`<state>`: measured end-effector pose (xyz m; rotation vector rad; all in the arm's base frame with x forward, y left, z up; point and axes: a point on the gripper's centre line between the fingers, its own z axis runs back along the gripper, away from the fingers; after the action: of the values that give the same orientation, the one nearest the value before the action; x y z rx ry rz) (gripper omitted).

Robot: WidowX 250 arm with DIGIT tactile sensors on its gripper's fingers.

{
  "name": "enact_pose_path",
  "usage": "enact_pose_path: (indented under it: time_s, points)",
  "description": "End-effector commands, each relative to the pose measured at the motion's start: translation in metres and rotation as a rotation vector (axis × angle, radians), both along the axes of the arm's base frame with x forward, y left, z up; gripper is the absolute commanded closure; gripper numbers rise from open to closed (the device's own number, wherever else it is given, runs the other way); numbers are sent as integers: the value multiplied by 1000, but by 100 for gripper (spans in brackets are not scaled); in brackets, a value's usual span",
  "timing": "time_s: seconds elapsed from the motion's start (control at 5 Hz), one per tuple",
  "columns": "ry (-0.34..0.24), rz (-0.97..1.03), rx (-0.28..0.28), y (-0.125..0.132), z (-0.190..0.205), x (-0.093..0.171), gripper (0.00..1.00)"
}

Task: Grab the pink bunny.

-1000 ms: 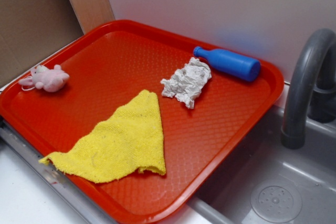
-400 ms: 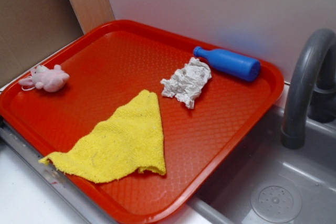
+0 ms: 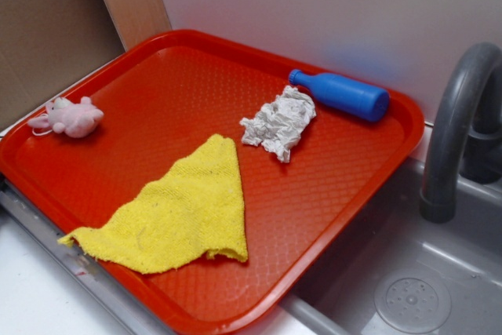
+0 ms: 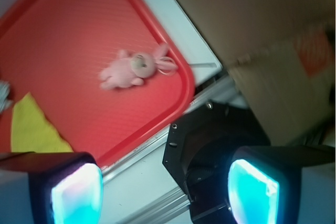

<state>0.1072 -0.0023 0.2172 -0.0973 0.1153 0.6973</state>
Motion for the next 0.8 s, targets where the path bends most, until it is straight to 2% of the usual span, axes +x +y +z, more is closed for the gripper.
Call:
enact_pose_path:
  time_s: [0.0,0.2,0.4,0.6]
  points:
    - [42,467,42,22,-45,17,0]
    - [33,535,75,17,-73,38,0]
    - [8,559,103,3,-98,56,0]
    - [-13,583,155,-14,-117,67,0]
